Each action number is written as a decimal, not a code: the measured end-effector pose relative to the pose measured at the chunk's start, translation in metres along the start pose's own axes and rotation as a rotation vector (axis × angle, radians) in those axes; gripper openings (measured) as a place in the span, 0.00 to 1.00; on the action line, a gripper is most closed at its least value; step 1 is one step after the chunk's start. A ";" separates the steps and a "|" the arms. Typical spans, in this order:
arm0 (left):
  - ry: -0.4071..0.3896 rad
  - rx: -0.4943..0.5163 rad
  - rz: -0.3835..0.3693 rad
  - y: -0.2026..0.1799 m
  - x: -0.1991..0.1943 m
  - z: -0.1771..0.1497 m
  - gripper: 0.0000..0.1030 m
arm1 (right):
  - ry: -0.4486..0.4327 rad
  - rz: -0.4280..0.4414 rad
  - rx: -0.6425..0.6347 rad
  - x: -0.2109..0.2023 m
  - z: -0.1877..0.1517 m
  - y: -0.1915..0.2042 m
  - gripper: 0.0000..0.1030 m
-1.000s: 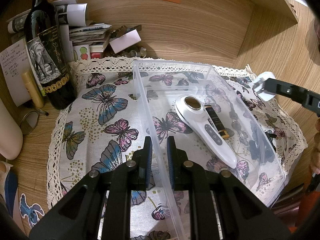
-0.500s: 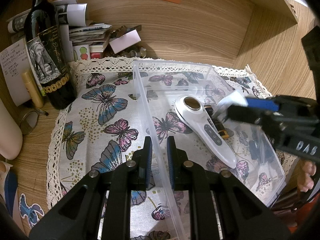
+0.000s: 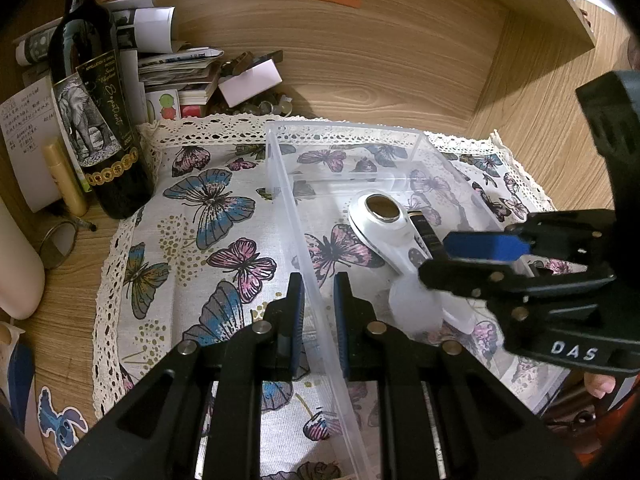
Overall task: Organize rigid objects
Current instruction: 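Place the white plug cube into the clear box and release, then grasp the key ring with the right gripper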
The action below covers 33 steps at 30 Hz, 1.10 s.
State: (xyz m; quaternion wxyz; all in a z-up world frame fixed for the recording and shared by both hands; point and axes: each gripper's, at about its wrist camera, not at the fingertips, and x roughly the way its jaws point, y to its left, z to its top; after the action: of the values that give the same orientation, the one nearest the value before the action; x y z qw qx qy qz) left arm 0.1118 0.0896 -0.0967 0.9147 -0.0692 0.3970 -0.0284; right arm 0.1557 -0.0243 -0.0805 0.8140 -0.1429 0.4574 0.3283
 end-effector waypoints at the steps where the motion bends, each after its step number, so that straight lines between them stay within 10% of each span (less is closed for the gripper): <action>1: 0.000 0.001 0.000 0.000 0.000 0.000 0.14 | -0.009 -0.006 -0.001 -0.003 0.000 0.000 0.27; 17: -0.001 0.001 0.000 0.001 0.001 0.000 0.14 | -0.163 -0.206 0.164 -0.069 -0.010 -0.066 0.28; 33: -0.001 0.004 0.001 0.001 0.001 0.000 0.14 | 0.029 -0.184 0.252 -0.008 -0.047 -0.101 0.28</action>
State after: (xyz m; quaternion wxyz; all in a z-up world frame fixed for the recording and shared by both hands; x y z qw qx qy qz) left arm 0.1126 0.0908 -0.0977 0.9150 -0.0669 0.3967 -0.0286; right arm 0.1893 -0.1276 -0.1064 0.8454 -0.0854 0.4918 0.1903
